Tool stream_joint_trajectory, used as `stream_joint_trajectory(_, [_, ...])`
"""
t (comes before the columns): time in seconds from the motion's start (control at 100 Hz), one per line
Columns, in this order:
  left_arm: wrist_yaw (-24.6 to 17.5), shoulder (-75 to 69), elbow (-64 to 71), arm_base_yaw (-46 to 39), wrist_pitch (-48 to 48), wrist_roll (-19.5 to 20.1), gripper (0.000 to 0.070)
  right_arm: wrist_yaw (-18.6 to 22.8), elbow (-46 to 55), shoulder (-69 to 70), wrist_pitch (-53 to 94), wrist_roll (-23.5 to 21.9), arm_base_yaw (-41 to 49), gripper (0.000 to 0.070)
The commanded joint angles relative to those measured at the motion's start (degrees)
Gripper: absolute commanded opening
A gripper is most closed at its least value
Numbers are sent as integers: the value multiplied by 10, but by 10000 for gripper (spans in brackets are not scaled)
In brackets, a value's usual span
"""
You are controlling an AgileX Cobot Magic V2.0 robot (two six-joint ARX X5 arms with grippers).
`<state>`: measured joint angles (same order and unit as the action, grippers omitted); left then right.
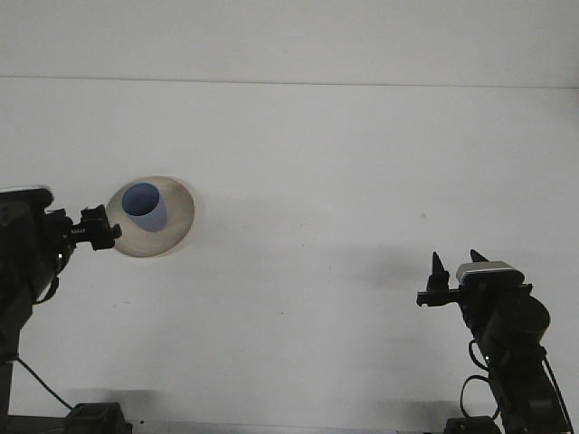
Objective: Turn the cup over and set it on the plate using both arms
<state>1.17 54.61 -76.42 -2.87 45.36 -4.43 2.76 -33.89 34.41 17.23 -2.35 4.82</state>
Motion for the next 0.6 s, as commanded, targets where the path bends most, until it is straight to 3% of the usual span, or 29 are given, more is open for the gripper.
stream_joint_trajectory(0.0, [-1, -28, 44, 6, -35, 7, 434, -2, -2, 1, -5, 3, 0, 462])
stream_joint_trajectory(0.36, [-1, -219, 341, 26, -247, 36, 434, -2, -2, 1, -5, 2, 0, 462])
stream_joint_trajectory(0.59, [-1, -251, 401, 26, -287, 34, 434, -2, -2, 1, -9, 2, 0, 462])
